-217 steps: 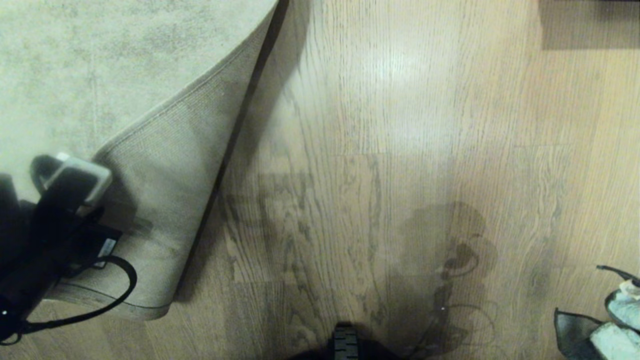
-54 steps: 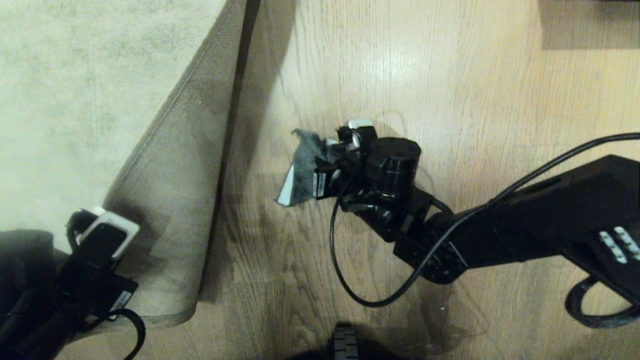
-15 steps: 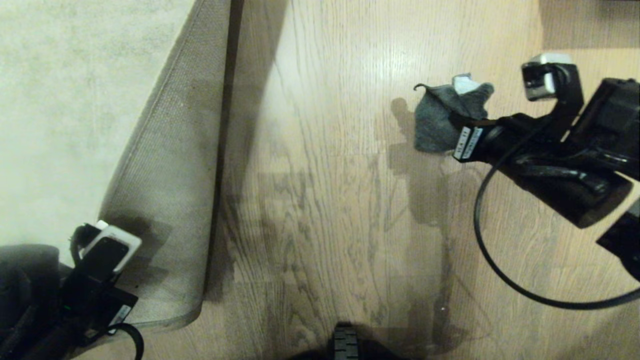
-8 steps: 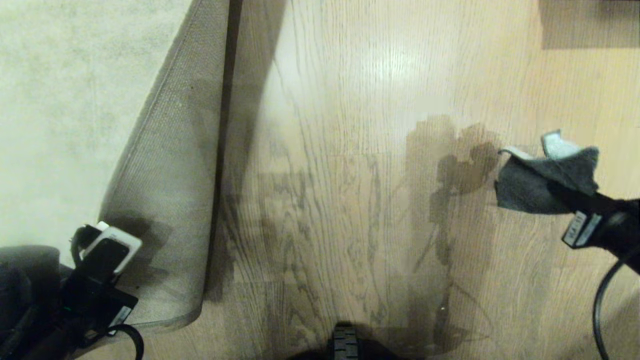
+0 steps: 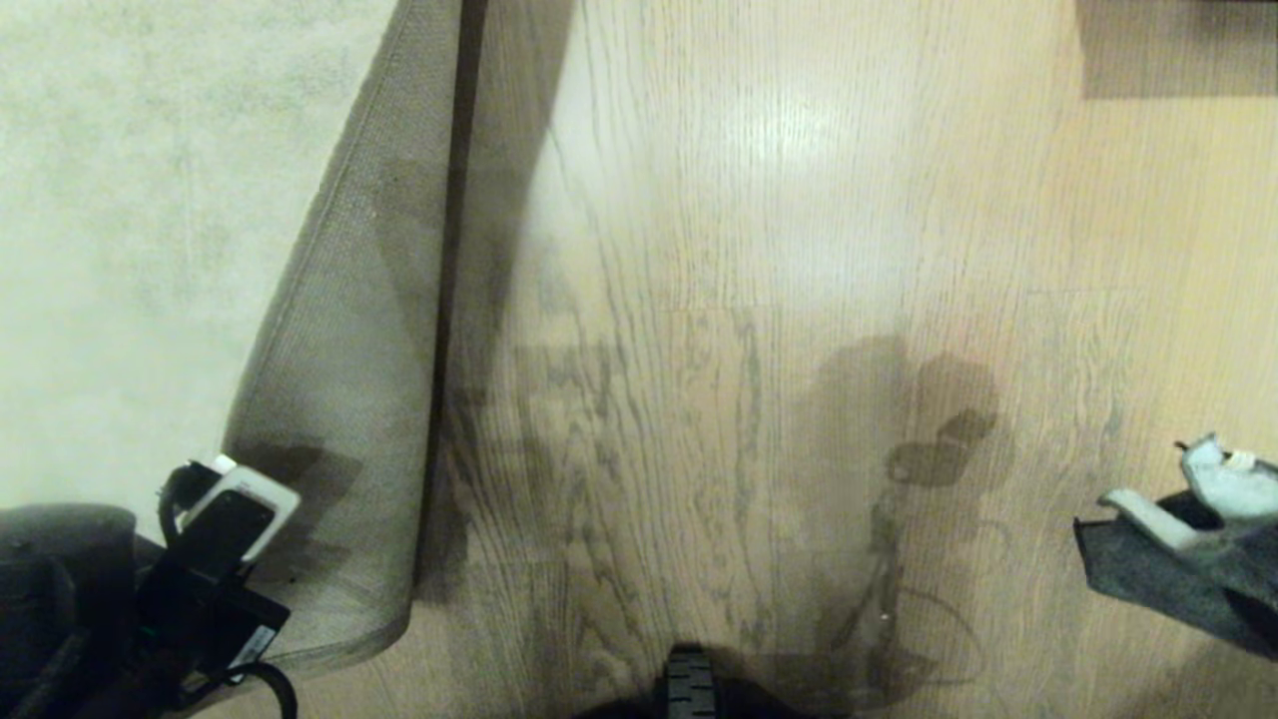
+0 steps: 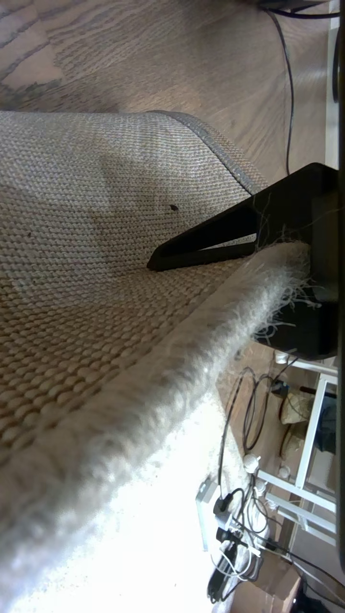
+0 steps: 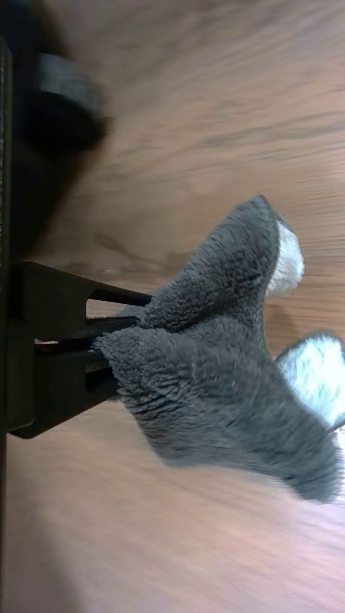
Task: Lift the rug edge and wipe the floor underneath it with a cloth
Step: Lay down the carpet
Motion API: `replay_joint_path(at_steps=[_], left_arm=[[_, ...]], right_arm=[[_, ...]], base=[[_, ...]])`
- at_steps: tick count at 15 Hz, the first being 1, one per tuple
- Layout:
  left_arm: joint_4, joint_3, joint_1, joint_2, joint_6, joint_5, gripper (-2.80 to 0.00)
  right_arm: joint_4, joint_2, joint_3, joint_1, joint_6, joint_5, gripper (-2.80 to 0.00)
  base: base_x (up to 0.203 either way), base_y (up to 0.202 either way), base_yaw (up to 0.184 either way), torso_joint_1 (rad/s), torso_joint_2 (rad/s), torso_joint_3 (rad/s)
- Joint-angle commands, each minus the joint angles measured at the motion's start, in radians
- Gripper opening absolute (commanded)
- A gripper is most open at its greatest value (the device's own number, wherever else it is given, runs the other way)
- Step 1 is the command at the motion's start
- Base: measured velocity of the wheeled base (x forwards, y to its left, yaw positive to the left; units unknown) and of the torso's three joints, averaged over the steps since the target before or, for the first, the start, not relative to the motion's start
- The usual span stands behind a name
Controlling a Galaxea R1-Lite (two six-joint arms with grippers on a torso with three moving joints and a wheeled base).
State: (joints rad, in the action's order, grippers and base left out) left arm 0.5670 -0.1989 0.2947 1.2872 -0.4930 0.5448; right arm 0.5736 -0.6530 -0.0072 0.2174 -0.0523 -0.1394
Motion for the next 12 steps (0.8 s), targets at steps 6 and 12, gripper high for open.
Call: replay_joint_path(at_steps=[6, 12], left_arm=[[0.002, 0.013, 0.007, 0.000, -0.004, 0.003, -2.80], [0.004, 0.019, 0.007, -0.003, -0.001, 0.003, -2.80]], right_arm=[[-0.567, 0.372, 0.007, 0.005, 0.053, 0.135, -2.80], [-0.561, 0.372, 0.007, 0.005, 0.077, 0.133, -2.80]], base=[[0.000, 0.000, 0.000, 0.000, 0.00, 0.000], [0.000, 0.000, 0.000, 0.000, 0.00, 0.000]])
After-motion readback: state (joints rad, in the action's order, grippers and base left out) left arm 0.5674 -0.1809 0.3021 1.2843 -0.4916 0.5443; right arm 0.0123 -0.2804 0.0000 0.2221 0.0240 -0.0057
